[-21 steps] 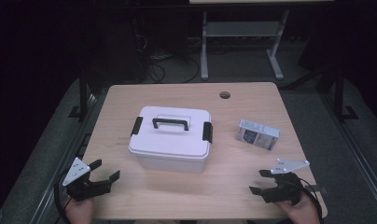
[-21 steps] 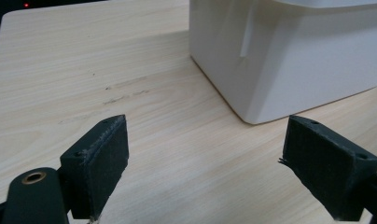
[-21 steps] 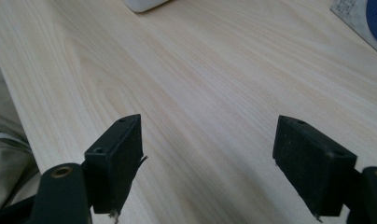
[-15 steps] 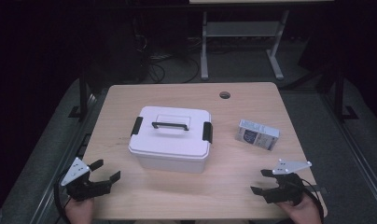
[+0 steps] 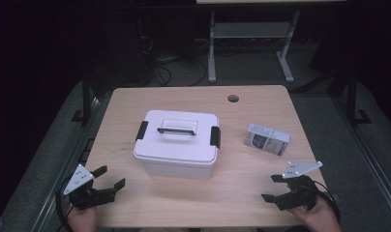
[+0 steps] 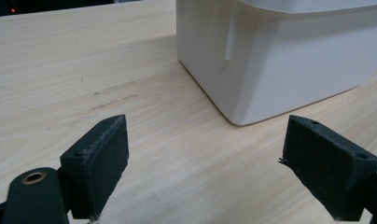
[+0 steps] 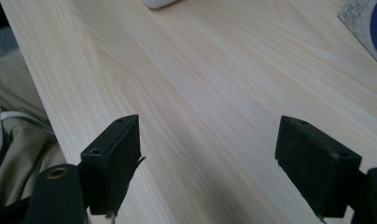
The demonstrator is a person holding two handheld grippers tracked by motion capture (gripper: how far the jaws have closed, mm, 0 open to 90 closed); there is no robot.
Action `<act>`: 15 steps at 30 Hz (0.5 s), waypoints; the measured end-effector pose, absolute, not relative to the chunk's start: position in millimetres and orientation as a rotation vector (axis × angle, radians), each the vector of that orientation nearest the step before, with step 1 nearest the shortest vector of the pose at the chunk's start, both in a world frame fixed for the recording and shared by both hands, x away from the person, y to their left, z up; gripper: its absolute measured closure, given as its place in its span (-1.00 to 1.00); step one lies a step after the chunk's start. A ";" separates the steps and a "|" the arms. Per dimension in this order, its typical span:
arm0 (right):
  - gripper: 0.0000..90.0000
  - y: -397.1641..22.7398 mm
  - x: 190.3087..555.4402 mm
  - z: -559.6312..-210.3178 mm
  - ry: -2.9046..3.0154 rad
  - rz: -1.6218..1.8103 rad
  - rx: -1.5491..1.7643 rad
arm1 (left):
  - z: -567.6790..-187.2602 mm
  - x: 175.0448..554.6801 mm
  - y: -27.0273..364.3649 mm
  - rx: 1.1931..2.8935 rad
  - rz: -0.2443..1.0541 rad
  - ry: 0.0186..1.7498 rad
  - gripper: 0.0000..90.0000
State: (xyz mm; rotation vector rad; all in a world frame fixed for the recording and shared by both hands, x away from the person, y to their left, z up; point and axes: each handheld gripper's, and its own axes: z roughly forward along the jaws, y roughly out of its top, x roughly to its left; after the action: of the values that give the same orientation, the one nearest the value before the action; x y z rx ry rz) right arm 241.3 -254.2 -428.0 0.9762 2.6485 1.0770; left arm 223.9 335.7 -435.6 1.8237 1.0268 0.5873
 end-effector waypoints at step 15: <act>-0.48 -248.9 250.0 -397.0 2.734 0.955 0.879 | -435.6 222.9 338.1 1.812 0.590 1.025 -0.70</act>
State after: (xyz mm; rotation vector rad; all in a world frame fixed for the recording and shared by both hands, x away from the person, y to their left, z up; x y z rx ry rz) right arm 250.0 -248.9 -397.0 0.8791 2.7339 0.9553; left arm 222.9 338.1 -435.6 1.8116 1.0247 0.5902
